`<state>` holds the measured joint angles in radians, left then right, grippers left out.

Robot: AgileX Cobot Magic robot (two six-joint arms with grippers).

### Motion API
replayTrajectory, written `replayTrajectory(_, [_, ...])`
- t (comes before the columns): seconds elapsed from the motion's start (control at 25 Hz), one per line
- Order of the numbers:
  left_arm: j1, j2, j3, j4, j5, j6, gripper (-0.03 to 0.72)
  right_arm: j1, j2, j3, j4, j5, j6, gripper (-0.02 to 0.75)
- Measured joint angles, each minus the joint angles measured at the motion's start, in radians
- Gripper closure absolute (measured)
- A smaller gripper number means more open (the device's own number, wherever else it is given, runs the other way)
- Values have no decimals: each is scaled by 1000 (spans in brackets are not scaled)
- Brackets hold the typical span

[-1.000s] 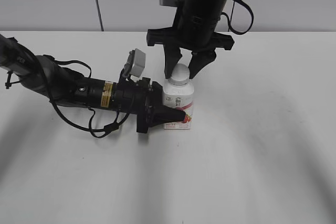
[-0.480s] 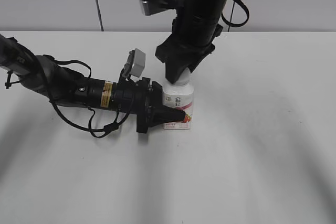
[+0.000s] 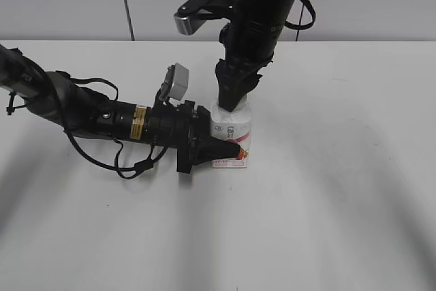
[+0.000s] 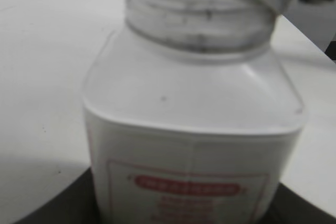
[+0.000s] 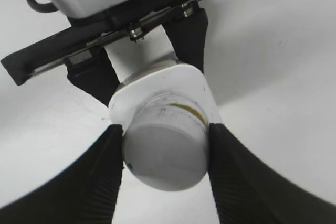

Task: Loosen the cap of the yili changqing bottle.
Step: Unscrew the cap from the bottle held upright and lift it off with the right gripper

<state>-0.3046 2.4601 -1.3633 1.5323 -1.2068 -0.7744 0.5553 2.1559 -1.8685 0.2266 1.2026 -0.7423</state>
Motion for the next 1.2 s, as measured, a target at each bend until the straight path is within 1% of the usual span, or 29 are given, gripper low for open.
replayTrajectory(0.32, [2,0,0,3,-1,0,310,0,0,0,1,-7,-140,345])
replayTrajectory(1.2, [3,0,-1,14,-4,1,311,0,-38,0,4,11,-157,351])
